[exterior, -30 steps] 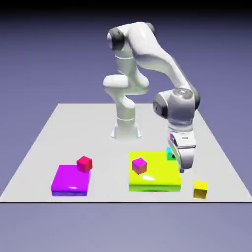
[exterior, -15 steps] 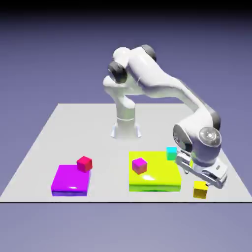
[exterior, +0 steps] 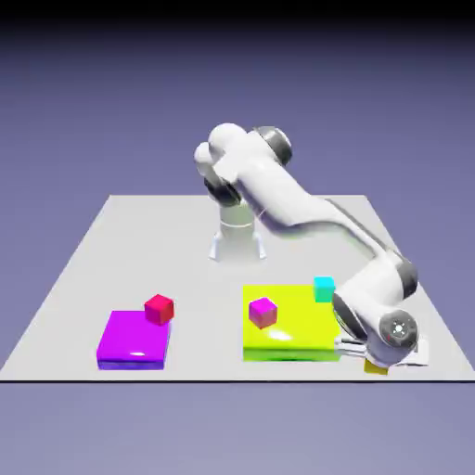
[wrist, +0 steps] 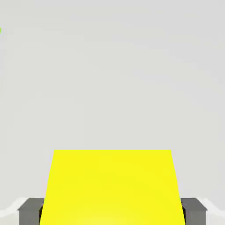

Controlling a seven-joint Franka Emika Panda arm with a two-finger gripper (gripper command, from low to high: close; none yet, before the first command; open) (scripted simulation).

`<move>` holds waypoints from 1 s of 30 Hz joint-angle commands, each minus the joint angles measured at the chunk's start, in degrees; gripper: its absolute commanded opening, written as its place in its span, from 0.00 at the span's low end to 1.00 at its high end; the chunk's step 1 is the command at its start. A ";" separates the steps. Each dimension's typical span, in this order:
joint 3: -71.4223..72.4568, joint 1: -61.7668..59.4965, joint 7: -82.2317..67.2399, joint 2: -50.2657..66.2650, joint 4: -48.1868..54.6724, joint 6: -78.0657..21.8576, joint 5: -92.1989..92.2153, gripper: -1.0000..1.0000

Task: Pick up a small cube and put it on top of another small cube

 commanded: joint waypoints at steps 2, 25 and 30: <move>0.74 -1.12 -1.38 -1.66 1.98 -3.53 0.10 0.00; 10.45 -48.87 -51.70 -32.99 -33.71 -5.03 -21.88 0.00; 12.40 -58.47 -61.81 -39.28 -40.88 -5.33 -26.30 0.00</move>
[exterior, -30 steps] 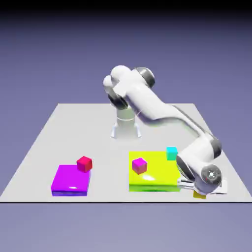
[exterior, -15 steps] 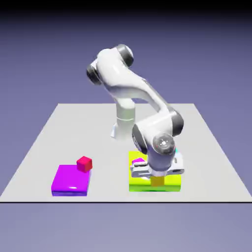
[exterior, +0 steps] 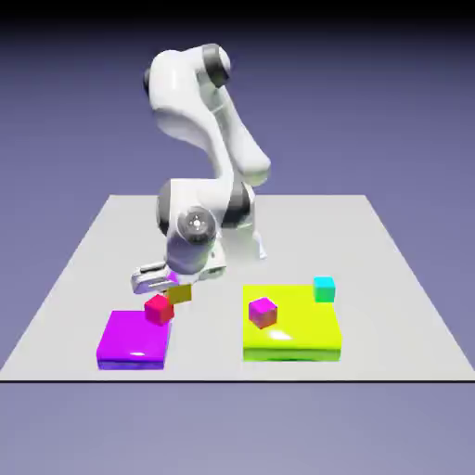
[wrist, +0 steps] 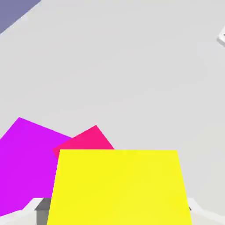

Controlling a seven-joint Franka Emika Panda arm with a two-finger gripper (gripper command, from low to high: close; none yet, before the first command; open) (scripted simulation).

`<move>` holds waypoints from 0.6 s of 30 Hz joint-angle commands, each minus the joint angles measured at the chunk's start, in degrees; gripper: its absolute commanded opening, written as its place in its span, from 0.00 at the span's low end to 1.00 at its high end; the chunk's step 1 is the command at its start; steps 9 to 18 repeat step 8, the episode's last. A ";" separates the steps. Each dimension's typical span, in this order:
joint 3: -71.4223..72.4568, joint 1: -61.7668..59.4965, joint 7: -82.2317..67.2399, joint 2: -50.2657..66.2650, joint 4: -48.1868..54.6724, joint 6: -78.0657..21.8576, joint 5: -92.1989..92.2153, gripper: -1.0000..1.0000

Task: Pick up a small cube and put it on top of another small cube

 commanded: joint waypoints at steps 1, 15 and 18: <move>0.00 0.00 -0.01 0.00 0.00 -0.02 0.12 0.00; -0.96 -0.28 0.94 0.96 -1.60 1.93 -1.36 1.00; -0.96 -0.28 0.94 0.96 -1.60 1.93 -1.36 1.00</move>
